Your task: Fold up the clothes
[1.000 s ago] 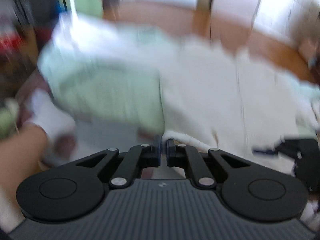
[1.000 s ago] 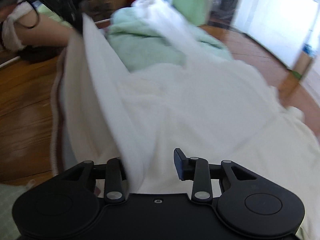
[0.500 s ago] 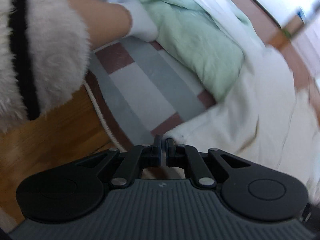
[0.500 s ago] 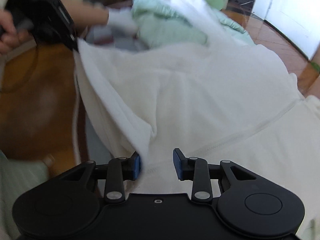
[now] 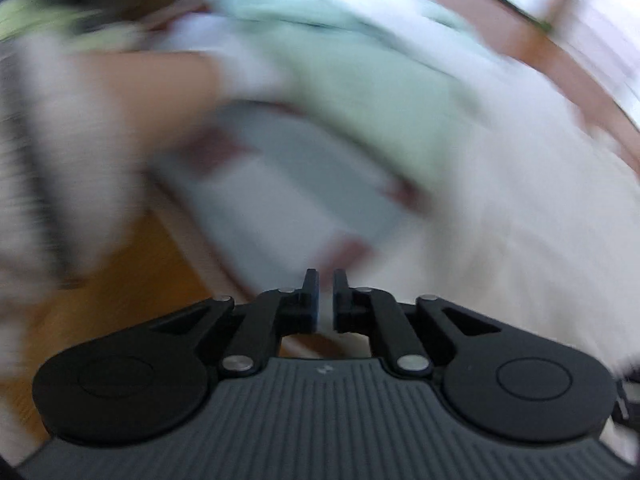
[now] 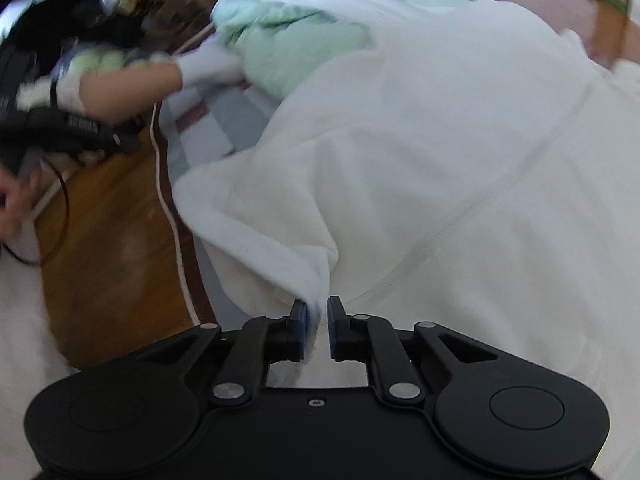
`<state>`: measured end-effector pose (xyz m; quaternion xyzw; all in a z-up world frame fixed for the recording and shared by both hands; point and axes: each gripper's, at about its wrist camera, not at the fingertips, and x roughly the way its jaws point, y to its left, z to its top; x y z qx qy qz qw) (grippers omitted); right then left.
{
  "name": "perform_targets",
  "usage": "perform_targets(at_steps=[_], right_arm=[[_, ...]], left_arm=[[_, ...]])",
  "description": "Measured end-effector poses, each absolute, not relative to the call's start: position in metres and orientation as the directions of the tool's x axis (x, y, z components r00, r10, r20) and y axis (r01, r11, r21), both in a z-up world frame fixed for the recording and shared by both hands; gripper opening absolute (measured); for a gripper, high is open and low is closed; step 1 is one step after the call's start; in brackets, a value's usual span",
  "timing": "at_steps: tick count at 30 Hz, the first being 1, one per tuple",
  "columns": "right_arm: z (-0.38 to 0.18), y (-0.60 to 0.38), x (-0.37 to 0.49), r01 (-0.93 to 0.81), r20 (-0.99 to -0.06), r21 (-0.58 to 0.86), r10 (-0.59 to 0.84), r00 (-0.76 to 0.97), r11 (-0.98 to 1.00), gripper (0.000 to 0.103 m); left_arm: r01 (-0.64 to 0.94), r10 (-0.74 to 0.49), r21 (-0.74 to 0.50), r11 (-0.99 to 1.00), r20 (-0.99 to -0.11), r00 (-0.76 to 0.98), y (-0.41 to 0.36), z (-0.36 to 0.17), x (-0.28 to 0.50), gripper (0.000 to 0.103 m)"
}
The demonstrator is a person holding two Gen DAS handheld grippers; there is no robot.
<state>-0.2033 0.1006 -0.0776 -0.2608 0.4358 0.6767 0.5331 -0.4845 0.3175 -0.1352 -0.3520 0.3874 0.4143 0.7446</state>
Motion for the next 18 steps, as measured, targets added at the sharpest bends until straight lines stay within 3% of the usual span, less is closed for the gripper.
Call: perform_targets(at_steps=[2,4,7,8,13,18], right_arm=[[-0.071,0.094,-0.191,-0.952,-0.810,0.305,0.525,-0.262,-0.006,0.024],[-0.065,0.081,-0.174,-0.962,-0.809,0.263,0.559,-0.181,0.069,0.026],[-0.058,0.063,-0.143,-0.949,-0.813,0.244,0.576,-0.088,0.199,0.026],[-0.056,0.055,-0.133,-0.939,-0.812,0.248,0.580,-0.069,0.236,0.026],[-0.051,0.010,-0.093,-0.887,-0.816,0.273,0.578,-0.008,0.372,0.034],[-0.068,-0.025,-0.054,-0.814,-0.866,0.286,0.500,0.006,0.506,0.036]], left_arm=[[-0.837,0.323,-0.179,0.517,-0.865,0.384,0.307,-0.128,-0.450,0.023],[-0.759,0.352,-0.107,0.643,-0.839,0.416,0.294,-0.111,-0.406,0.028],[-0.607,0.326,-0.016,0.794,-0.832,0.449,0.268,-0.091,-0.357,0.063],[-0.580,0.303,-0.024,0.814,-0.835,0.459,0.257,-0.088,-0.352,0.068],[-0.528,-0.028,-0.279,0.802,-0.901,0.434,0.217,-0.132,-0.340,0.069],[-0.557,-0.194,-0.343,0.757,-0.931,0.309,0.194,-0.189,-0.331,0.069]])
